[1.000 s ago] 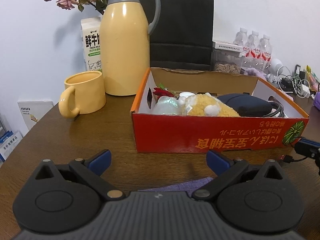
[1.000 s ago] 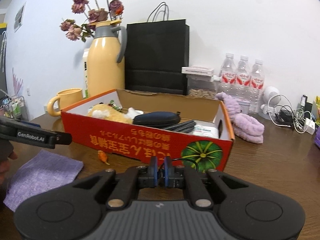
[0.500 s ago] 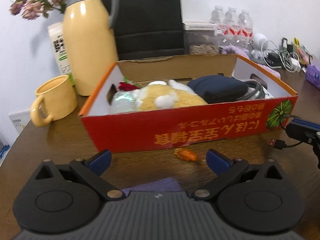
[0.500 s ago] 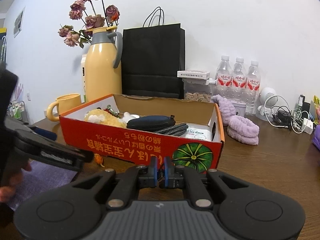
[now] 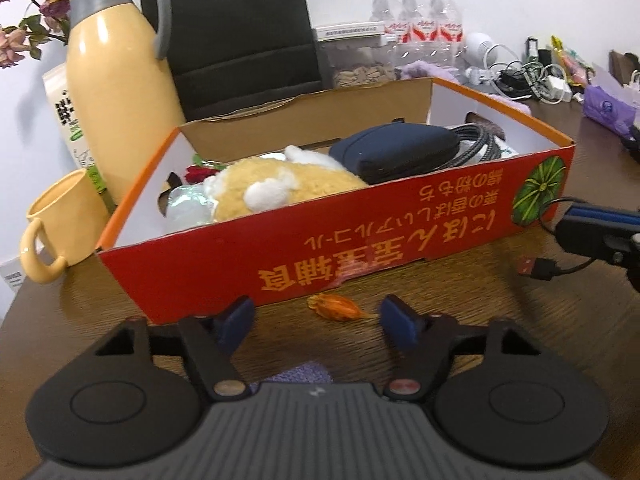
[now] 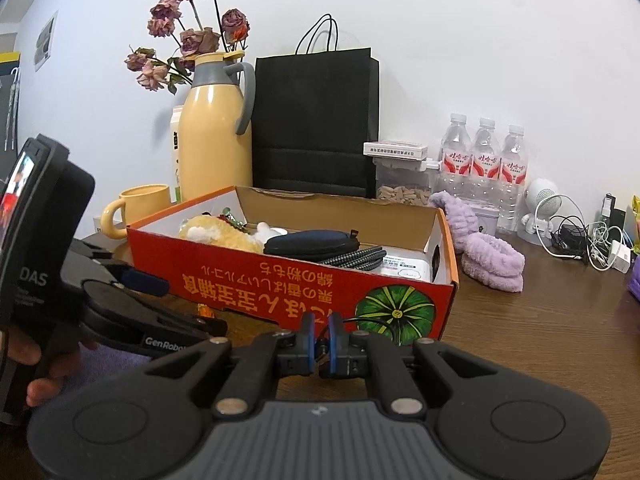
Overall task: Organize objects
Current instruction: 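Grasp the small orange item with the left gripper while the right holds the cable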
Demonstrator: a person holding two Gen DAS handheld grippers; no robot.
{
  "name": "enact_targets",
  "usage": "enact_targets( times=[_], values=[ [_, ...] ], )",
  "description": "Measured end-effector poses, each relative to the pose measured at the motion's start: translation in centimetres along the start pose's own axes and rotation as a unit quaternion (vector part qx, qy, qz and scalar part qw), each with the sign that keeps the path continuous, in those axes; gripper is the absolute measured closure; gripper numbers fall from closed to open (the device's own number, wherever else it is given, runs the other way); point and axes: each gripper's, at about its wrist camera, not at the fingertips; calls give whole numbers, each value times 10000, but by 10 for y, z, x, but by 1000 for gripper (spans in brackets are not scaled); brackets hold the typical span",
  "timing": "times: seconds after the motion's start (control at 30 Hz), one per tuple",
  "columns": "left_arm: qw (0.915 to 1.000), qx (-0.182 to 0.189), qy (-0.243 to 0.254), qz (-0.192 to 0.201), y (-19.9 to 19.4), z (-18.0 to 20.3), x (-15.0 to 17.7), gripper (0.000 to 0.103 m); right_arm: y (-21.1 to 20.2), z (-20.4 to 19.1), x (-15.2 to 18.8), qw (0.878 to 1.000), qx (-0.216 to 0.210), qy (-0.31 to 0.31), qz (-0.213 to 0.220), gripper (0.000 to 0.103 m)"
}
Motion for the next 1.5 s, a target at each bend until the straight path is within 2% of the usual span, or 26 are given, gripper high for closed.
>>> enact_targets(
  times=[0.17, 0.2, 0.4, 0.63, 0.77, 0.97, 1.0, 1.03, 1.1, 1.13, 1.27, 1.3, 1.33, 1.4, 1.5],
  values=[
    [9994, 347, -88, -5, 1, -4, 0, 58, 3, -1, 1, 10000, -14, -48, -71, 97],
    [9992, 382, -104, -7, 1, -4, 0, 70, 3, -2, 1, 10000, -15, -53, -79, 97],
    [9988, 470, -146, 49, 0, -5, 1, 73, 2, -2, 1, 9999, -29, -71, -64, 97],
    [9984, 459, -223, 233, -12, -7, 4, 88, 1, -3, 1, 9999, -40, -103, -29, 97],
    [9980, 489, -338, 206, -18, -12, 7, 97, 0, -4, 1, 9999, -40, -114, -6, 97],
    [9971, 408, -636, -23, -22, -22, 13, 95, -2, -6, 1, 9998, -60, -163, 25, 97],
    [9969, 405, -673, -55, -22, -23, 12, 88, -2, -6, 0, 9998, -59, -171, 33, 97],
    [9965, 410, -725, -68, -21, -23, 11, 74, -2, -6, 0, 9998, -60, -180, 40, 97],
    [9958, 376, -827, -66, -20, -24, 8, 54, -2, -7, 0, 9998, -60, -193, 43, 97],
    [9954, 381, -877, -62, -19, -24, 7, 52, -2, -7, 0, 9998, -63, -193, 43, 97],
    [9940, 450, -973, -219, -10, -18, -3, 53, -2, -7, 0, 9998, -63, -193, 33, 97],
    [9940, 417, -971, -298, -5, -16, -5, 57, -2, -6, 0, 9998, -64, -195, 28, 97],
    [9937, 397, -967, -393, 0, -13, -6, 71, -2, -6, 0, 9998, -65, -195, 25, 97],
    [9942, 332, -938, -407, 4, -9, -6, 89, -2, -6, 0, 9998, -63, -194, 24, 97],
    [9923, 539, -1042, -394, 2, -13, -3, 89, -2, -6, 0, 9998, -66, -200, 33, 97]
  ],
)
Point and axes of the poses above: each gripper's, at about its wrist camera, not at the fingertips, and y roughly the way its jaws point, z to its right, x to its underside, and after that the axes turned 14 degrees about -x, right-handed
